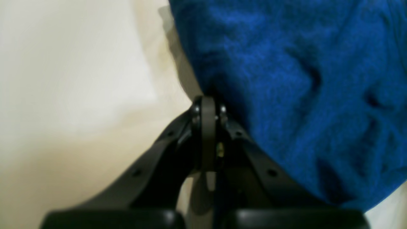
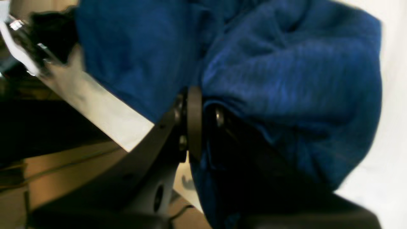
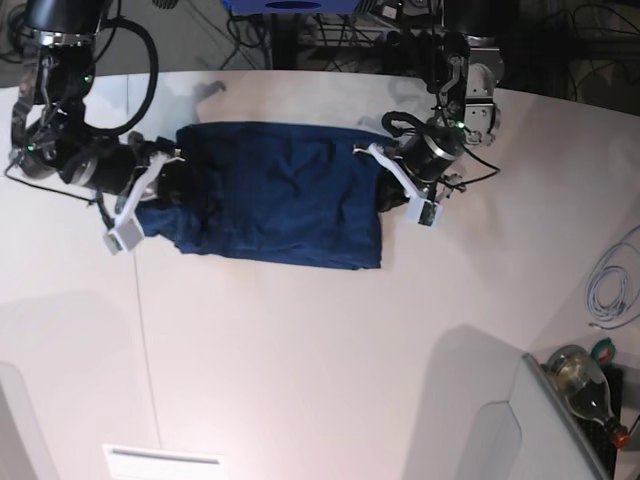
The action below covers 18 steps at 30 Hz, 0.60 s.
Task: Layout the t-shirt on the table in an organized manner, then fold the t-shirt properly
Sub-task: 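Grasp the shirt ends with both grippers and fold them toward each other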
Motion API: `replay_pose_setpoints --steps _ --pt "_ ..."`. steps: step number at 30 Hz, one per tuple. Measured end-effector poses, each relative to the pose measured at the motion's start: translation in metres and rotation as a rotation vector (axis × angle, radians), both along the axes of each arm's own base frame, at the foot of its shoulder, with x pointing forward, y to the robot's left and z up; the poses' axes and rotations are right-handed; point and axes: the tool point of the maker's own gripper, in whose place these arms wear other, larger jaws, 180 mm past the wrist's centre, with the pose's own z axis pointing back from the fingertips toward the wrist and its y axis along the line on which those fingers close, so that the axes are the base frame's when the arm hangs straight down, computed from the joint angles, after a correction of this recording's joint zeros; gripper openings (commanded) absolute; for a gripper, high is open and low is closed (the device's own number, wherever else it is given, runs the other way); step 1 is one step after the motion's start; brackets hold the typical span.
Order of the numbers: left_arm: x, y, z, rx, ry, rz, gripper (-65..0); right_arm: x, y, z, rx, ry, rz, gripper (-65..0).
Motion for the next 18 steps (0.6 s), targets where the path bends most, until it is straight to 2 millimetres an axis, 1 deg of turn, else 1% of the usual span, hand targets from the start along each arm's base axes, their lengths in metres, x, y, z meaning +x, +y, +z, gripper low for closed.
replay_pose_setpoints --steps 3,6,7,10,12,15,18 --pt "-0.001 -0.016 0.0 -0.017 0.004 -0.024 -65.0 0.001 0.021 0.003 0.021 0.018 0.013 -64.8" --pt "-0.003 -0.033 0.0 -0.035 0.008 -0.05 -65.0 0.0 0.036 0.004 0.03 0.045 0.013 -64.8" --pt "-0.004 -0.037 0.0 -0.039 0.011 -0.055 -65.0 0.002 0.041 0.005 0.037 0.046 0.004 -64.8" --pt "-0.004 -0.043 0.001 -0.051 0.014 -0.054 -65.0 0.005 0.059 0.016 0.07 0.024 0.015 -64.8" --pt "-0.005 -0.047 0.001 -0.053 0.014 -0.062 -65.0 0.006 0.067 0.021 0.07 0.013 0.029 -64.8" --pt "-0.007 -0.052 0.001 -0.051 0.015 -0.08 -65.0 0.013 0.077 0.025 0.073 0.025 0.026 -64.8" --pt "-0.007 -0.053 0.001 -0.054 0.016 -0.082 -65.0 0.019 0.087 0.024 0.088 0.017 0.029 -64.8"
